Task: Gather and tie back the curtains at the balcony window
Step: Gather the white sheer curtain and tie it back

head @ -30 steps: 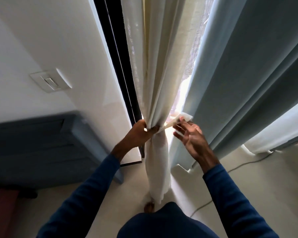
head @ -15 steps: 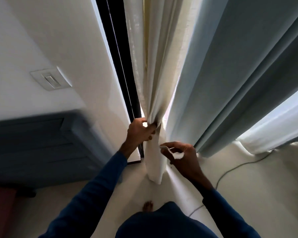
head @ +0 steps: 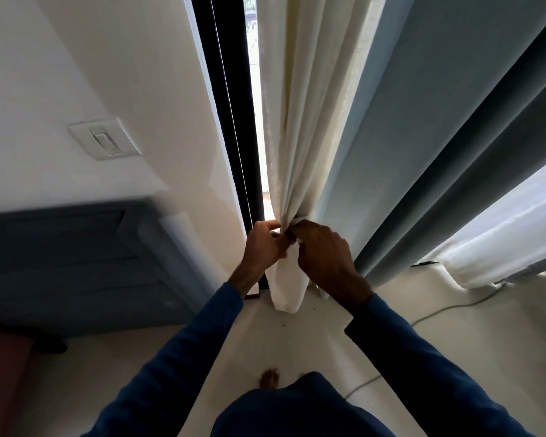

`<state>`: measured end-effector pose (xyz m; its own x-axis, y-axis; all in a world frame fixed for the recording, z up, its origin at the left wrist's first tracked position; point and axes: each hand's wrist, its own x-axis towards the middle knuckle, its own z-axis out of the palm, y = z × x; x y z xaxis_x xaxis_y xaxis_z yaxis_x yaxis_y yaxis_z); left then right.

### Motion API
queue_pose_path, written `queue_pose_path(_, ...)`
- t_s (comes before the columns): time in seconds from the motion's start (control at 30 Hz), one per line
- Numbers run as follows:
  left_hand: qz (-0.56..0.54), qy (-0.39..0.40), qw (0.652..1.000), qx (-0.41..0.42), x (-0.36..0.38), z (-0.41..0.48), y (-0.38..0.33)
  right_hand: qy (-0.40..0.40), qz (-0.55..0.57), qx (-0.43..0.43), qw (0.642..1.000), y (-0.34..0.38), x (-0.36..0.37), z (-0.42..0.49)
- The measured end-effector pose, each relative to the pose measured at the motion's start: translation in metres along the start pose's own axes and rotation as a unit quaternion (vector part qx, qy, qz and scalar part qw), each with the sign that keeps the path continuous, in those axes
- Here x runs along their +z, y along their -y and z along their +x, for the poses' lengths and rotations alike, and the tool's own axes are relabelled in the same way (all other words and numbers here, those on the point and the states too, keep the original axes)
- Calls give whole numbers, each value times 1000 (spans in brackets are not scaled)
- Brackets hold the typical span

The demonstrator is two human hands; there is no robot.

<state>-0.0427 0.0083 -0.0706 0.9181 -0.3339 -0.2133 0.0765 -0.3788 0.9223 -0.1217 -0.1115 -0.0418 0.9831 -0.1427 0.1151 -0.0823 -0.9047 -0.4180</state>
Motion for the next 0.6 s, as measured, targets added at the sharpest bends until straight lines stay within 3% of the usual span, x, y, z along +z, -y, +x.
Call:
queue_pose_path(0.13, 46, -2, 998, 35, 4, -8, -2, 115, -162, -5, 980, 13, -10, 9)
queue_pose_path(0.27, 63, -29, 995, 71, 7, -9, 0, 157, -184, -6, 970, 15, -17, 21)
queue_pose_path(0.37, 50, -47, 996, 58, 4, -5, -1, 131, -136, 3, 982, 16, -20, 15)
queue_pose_path(0.5, 57, -37, 995, 68, 1, -3, -3, 17, -70, 15, 997, 17, -19, 11)
queue_pose_path(0.6, 68, -29, 995, 71, 1, -1, -3, 45, -64, 10, 997, 13, -15, 18)
